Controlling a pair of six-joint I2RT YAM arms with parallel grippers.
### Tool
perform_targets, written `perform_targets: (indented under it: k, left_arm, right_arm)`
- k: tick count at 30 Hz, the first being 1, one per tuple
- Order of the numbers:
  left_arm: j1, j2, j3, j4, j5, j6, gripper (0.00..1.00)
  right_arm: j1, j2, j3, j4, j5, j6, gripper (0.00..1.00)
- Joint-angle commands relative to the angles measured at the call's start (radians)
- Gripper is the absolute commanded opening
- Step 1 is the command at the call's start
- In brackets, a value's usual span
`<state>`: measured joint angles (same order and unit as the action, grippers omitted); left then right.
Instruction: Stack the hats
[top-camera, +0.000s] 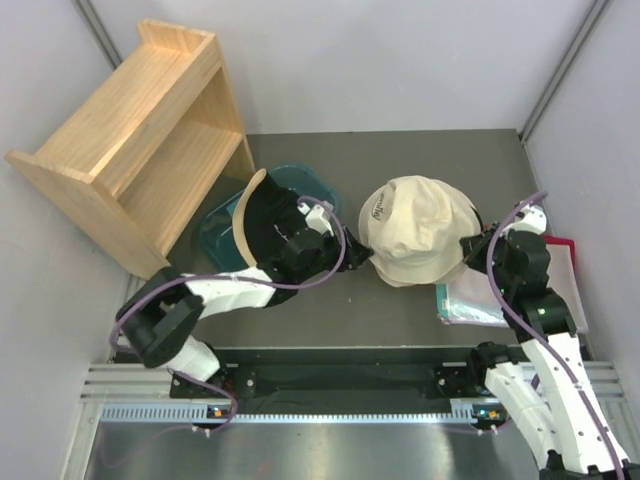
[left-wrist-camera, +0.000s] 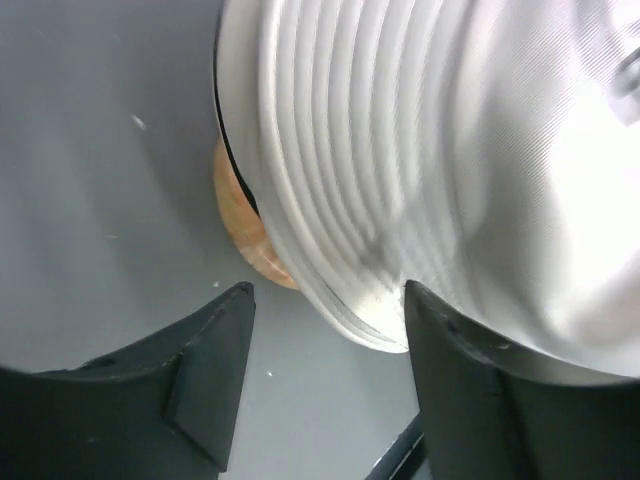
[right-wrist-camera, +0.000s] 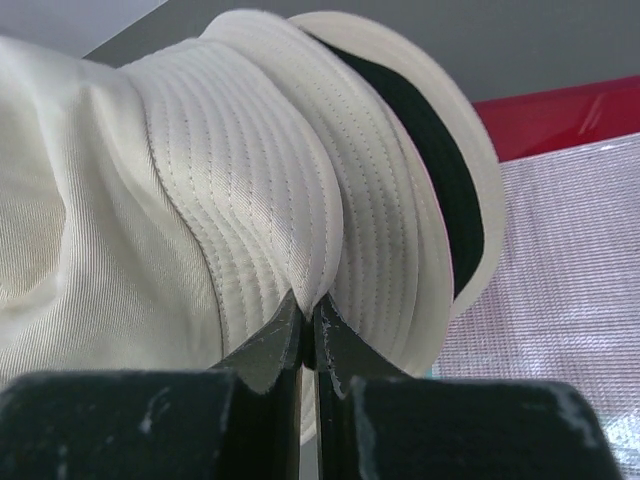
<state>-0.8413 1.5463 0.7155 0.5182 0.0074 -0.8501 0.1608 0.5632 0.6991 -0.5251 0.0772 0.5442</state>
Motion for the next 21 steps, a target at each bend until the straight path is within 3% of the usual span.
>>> perform_targets:
  k: [1,5,8,17,21]
  left_arm:
    - [-0.001,-0.19,-0.001,-0.168,-0.159,0.12,0.68]
    - [-0.002,-0.305,0.009,-0.253,-0.28,0.193,0.73]
    - [0.002,-0.31,0.005,-0.164,-0.284,0.236,0.74]
    - [0.068,-0.175,0.01,0.195,0.053,0.207,0.68]
    - [0.071,-0.137,0.006,0.241,0.08,0.177,0.66]
  right_arm:
    - [-0.01,0.076,0.083,0.089,0.12,-0.069,0.0]
    - [-0.01,0.135,0.092,0.144,0.154,-0.105,0.0]
    - [-0.014,0.21,0.109,0.171,0.156,-0.141,0.0]
    - [-0.04,0.377,0.184,0.283,0.042,-0.205,0.0]
    - [-0.044,0.42,0.211,0.315,-0.004,-0.211,0.0]
